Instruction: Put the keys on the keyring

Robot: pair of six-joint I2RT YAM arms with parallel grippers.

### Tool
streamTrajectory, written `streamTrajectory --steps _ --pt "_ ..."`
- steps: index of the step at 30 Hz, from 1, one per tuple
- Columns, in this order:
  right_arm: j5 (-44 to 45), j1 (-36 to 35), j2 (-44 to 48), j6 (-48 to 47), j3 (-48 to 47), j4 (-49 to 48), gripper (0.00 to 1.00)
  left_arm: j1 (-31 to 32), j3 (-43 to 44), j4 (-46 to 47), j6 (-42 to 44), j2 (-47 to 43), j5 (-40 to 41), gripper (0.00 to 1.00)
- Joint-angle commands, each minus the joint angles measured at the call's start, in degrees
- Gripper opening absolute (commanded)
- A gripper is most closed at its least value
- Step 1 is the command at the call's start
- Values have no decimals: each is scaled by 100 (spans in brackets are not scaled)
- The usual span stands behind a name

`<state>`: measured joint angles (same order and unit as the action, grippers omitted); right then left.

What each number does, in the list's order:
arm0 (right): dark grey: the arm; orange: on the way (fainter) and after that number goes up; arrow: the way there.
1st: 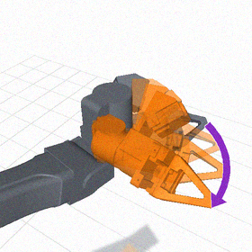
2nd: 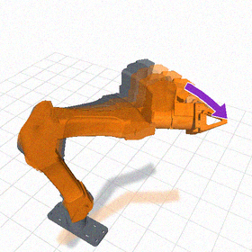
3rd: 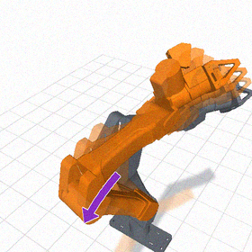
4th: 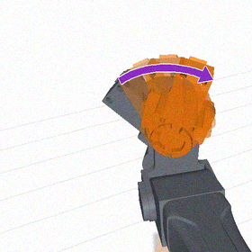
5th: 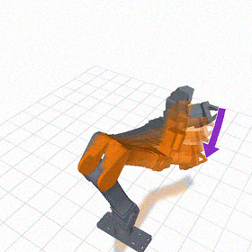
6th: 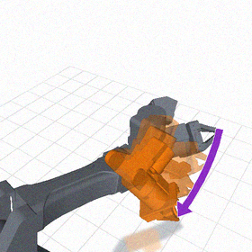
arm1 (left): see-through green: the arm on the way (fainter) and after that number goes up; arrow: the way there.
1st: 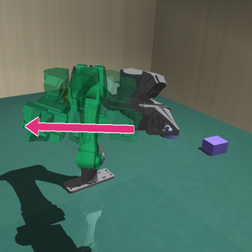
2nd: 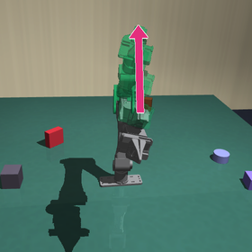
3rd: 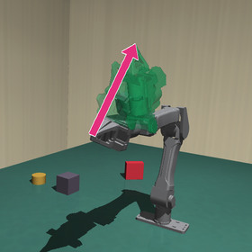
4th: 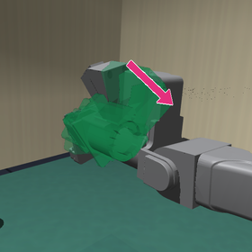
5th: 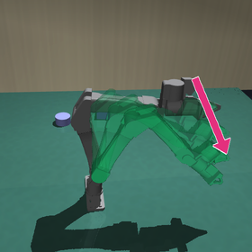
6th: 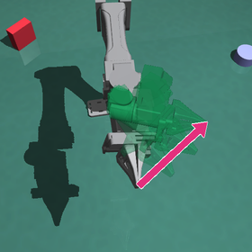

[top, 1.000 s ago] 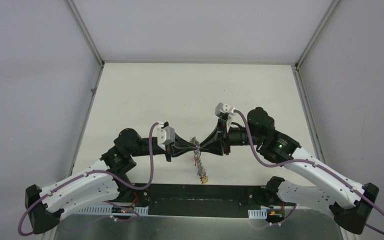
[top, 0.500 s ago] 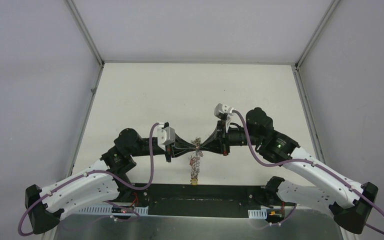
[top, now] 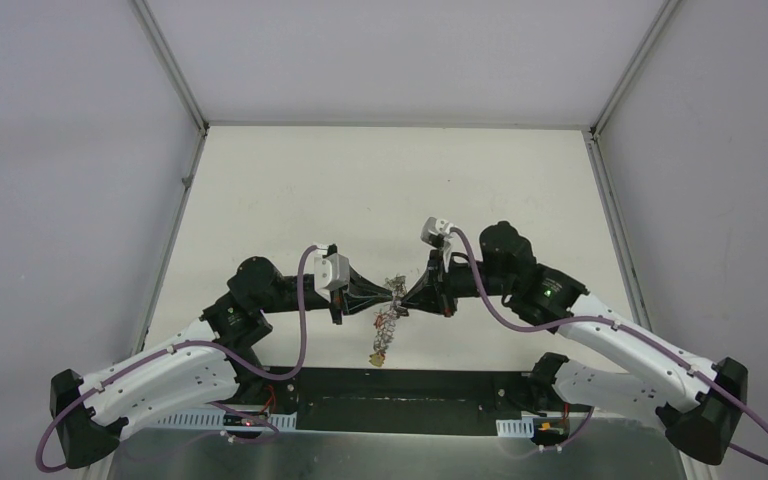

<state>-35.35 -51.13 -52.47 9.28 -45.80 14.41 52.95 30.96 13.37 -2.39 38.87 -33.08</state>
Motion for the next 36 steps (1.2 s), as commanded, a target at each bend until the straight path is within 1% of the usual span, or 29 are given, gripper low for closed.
streamTrajectory --steps 1,4,6,9,12,15,19,21,24,33,35,36 --pt "-75 0 -83 -55 -45 -265 8 66 94 684 -11 -121 -23 0" --pt "-14 7 63 -75 -24 -313 25 58 81 659 -7 -143 -6 0" --pt "40 7 272 -124 25 -345 35 63 77 654 -14 -142 -10 0" --pt "104 7 644 -233 177 -495 46 59 68 643 -24 -127 -23 0" --pt "58 7 997 -394 383 -863 53 63 68 659 -32 -109 -31 0" --pt "-49 7 1192 -430 541 -1267 54 61 77 665 -41 -86 -47 0" --pt "-368 0 1057 -396 608 -1711 48 66 77 666 -42 -88 -58 0" --pt "-438 -3 947 -374 599 -1811 43 64 77 667 -47 -89 -74 0" --pt "-479 -6 822 -316 620 -2006 40 59 77 666 -59 -90 -82 0" --pt "-422 -8 483 -244 600 -2341 38 64 86 670 -83 -72 -112 0" --pt "-473 -2 406 -175 608 -2401 33 65 86 677 -89 -69 -120 0" --pt "-487 -2 364 -175 622 -2426 32 64 78 683 -91 -72 -120 0"
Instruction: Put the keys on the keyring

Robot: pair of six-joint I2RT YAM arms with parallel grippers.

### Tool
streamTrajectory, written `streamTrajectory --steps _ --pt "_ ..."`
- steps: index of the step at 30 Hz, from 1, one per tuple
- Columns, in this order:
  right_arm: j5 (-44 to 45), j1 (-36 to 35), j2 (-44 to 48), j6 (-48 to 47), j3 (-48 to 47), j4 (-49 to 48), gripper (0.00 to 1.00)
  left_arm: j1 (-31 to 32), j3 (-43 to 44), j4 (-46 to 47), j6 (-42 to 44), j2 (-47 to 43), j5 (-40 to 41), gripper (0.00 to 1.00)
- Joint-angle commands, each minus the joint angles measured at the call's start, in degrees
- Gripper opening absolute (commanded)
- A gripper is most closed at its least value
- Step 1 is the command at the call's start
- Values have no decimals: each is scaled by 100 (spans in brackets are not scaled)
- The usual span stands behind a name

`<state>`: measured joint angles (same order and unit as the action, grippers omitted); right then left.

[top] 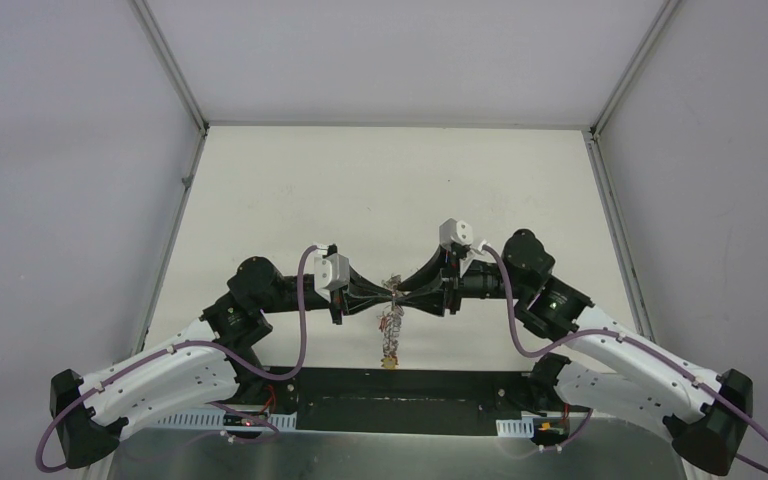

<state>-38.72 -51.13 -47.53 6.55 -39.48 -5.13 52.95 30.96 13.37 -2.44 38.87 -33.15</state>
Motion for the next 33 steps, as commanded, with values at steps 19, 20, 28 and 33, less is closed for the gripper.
streamTrajectory --steps 19,20,28,33 --pt "-52 -2 -153 63 55 -346 0 65 165 366 39 -105 -100 3" --pt "-22 -2 -158 34 -8 -212 0 63 235 157 93 -115 -90 12" --pt "207 -4 -424 -511 -905 1983 0 61 934 -1601 727 73 -131 37" --pt "416 -2 -711 -785 -1555 3239 0 58 1223 -2139 897 411 -139 40"
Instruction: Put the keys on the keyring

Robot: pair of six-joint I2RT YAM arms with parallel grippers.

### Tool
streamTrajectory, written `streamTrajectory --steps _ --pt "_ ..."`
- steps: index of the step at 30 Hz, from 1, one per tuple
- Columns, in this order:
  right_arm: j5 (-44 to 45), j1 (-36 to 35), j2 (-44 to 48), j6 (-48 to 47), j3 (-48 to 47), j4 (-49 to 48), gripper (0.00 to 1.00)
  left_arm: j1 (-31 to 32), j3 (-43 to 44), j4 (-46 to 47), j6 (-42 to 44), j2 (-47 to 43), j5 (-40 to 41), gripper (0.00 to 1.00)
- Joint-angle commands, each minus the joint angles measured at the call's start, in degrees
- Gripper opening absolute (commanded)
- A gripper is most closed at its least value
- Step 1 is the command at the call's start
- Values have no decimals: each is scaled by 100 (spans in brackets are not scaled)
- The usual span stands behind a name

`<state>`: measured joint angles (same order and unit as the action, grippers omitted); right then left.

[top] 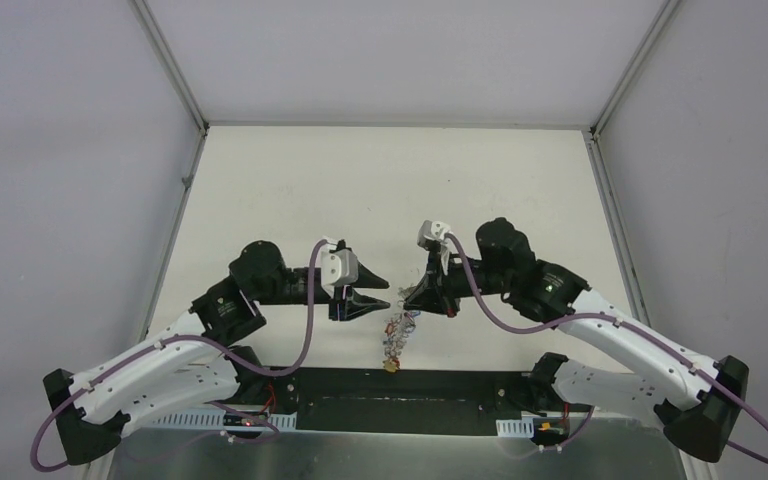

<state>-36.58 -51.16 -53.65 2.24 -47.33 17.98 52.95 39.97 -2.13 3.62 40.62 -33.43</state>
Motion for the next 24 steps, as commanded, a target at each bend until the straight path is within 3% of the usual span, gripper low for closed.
streamTrajectory --steps 1,12,24 --pt "260 0 -163 -367 -882 1137 0 64 342 -600 304 308 -137 40" --pt "311 0 -818 -716 -1985 2756 0 338 516 -429 288 1134 -153 41" --pt "-73 0 -782 -945 -1893 2583 0 516 203 533 199 1319 47 34"
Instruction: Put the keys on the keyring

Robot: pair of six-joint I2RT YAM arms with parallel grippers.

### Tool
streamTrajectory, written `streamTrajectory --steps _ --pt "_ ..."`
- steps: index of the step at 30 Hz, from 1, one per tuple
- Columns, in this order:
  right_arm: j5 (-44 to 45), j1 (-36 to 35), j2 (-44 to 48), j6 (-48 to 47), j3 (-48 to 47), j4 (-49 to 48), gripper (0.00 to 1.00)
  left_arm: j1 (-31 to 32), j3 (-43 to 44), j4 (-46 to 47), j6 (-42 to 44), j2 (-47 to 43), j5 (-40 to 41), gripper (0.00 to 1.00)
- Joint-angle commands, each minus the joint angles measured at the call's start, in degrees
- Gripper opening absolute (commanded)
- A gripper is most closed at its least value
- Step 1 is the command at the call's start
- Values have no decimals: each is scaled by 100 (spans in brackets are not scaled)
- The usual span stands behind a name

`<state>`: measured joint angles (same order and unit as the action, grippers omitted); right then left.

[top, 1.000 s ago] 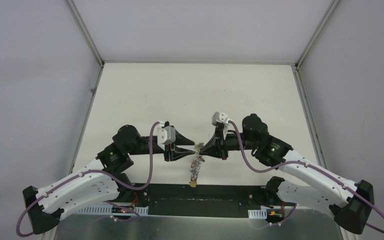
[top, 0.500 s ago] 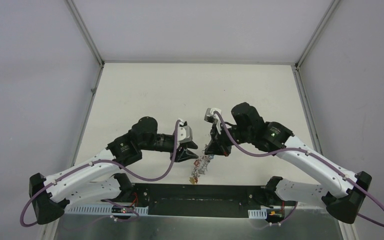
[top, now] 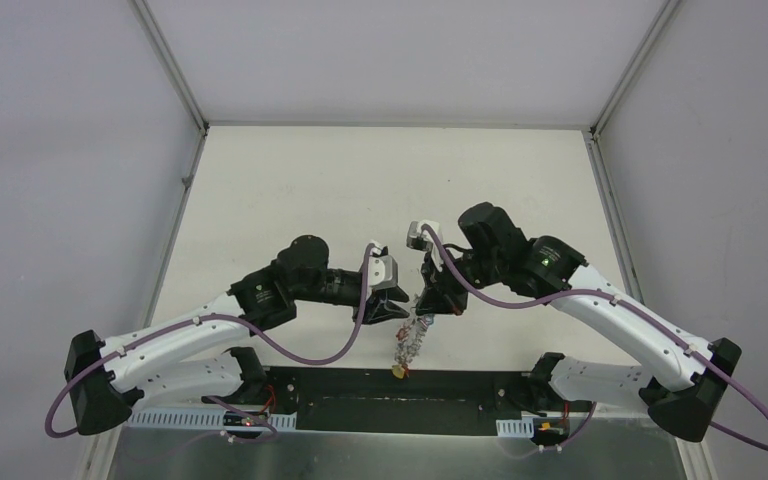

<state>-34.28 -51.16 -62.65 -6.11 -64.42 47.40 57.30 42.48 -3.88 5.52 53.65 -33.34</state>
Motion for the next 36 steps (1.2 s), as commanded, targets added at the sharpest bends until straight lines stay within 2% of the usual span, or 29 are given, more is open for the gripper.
streamTrajectory --steps 1,14,22,24,26,32,34,36 --pt "-313 0 129 -103 -158 -391 0 88 -69 762 3 35 34 33" --pt "-351 -1 163 -25 -62 -547 0 147 -120 813 36 225 -146 10" --pt "-401 0 166 3 -62 -571 0 176 -89 713 72 283 -141 15" --pt "-405 0 166 15 -62 -582 0 193 -60 720 72 323 -166 11" --pt "-392 0 166 20 -53 -591 0 201 -39 740 84 358 -242 1" --pt "-78 0 174 81 -52 -565 0 203 -91 818 -56 285 -199 0" --pt "104 -1 195 97 -32 -567 8 208 -182 884 -143 149 -94 0" --pt "253 -1 220 119 -5 -573 21 207 -297 935 -246 -9 96 0"
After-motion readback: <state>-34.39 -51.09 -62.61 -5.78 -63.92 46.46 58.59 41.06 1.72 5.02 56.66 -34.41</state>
